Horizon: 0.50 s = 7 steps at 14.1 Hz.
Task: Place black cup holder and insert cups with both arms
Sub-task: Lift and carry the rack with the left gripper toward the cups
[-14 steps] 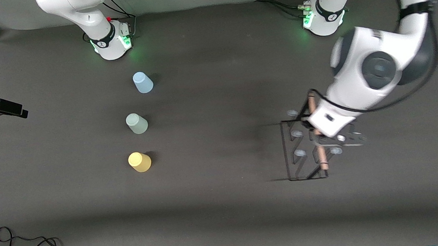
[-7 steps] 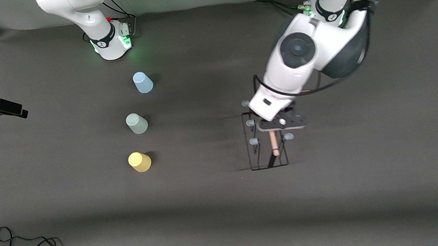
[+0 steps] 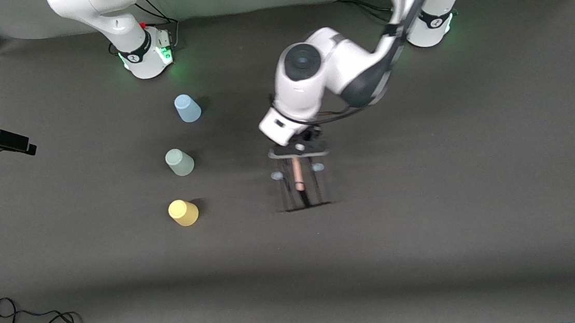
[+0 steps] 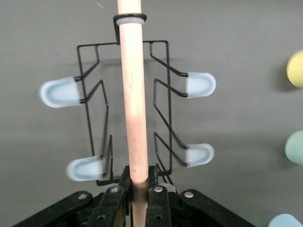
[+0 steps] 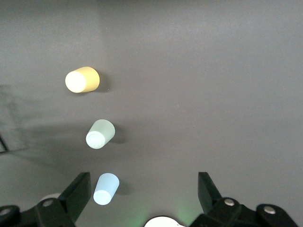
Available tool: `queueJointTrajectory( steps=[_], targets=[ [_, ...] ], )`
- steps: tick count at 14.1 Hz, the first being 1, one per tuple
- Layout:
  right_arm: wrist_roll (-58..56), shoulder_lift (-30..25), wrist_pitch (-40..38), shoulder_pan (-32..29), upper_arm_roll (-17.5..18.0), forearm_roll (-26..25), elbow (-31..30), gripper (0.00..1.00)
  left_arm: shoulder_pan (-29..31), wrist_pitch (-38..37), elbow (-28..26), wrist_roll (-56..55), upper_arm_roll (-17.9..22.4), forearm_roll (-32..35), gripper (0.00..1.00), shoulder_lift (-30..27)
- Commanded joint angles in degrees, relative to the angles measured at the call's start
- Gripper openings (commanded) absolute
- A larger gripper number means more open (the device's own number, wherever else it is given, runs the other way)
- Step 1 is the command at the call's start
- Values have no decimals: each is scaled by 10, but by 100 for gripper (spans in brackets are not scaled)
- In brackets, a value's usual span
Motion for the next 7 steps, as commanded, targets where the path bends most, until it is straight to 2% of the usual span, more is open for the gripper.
queueJointTrajectory(
  steps=[1, 7],
  targets=[
    [-6, -4, 1, 0, -1, -4, 1, 100, -38, 7, 44, -30, 8, -2, 0, 27],
    [-6, -5, 0, 0, -1, -4, 1, 100, -60, 34, 72, -23, 5, -47, 0, 85]
  ],
)
